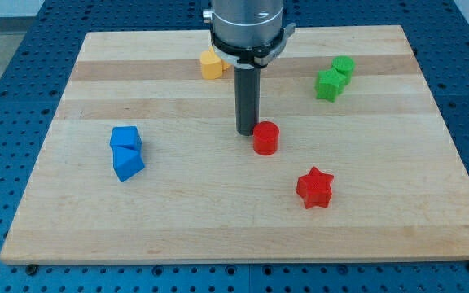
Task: Drag the red circle to the top left of the red star
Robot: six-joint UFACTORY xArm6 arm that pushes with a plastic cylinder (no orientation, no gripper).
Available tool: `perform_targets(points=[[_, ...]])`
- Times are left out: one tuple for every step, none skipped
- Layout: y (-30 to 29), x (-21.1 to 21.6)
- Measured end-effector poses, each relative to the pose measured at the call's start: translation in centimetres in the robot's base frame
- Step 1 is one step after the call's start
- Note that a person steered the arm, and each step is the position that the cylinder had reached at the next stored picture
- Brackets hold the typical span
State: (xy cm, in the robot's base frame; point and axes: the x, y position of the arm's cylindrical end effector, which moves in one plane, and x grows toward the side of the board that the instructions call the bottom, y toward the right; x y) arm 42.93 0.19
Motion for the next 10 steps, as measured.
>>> perform_targets(points=[[0.2,-0.2],[1.3,-0.2],[2.9,-0.2],[4.3,-0.2],[5.3,0.2],[4.6,1.2],[2.7,1.9],[1.6,3.5],[1.0,4.4],[-1.3,4.7]])
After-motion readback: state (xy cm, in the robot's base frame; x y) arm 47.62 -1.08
